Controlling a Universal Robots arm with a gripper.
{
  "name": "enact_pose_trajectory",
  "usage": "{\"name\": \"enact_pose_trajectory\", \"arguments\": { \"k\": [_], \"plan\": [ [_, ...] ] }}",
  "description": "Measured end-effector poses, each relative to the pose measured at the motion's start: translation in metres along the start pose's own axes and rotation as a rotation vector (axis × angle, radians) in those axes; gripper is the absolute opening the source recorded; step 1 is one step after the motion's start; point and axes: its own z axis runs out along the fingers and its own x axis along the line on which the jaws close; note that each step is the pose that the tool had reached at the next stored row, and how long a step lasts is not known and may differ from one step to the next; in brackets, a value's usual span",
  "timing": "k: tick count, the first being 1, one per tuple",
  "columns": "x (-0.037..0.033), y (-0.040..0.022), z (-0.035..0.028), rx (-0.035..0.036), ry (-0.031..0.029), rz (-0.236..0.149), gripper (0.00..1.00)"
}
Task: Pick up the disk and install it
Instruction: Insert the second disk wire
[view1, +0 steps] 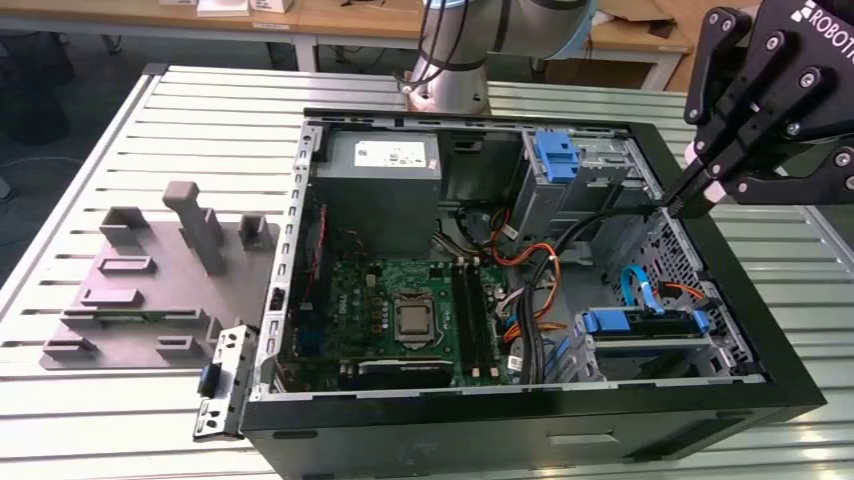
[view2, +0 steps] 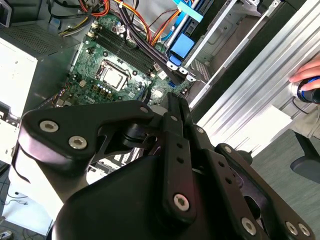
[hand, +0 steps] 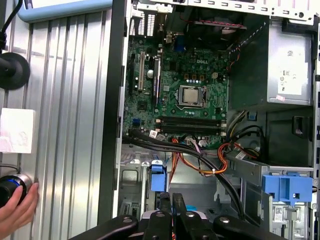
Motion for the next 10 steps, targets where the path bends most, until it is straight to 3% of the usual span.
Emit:
{"name": "enact_pose_trajectory", "arguments": {
  "k": [5, 7, 10],
  "plan": [
    [0.0001, 0.0, 0.0008, 0.0004, -0.0005, 0.0, 0.16],
    [0.0004, -0.0002, 0.0033, 0.0018, -0.0044, -0.001, 0.16],
    [0.0008, -0.001, 0.0083, 0.0022, -0.0055, 0.0, 0.16]
  ]
}}
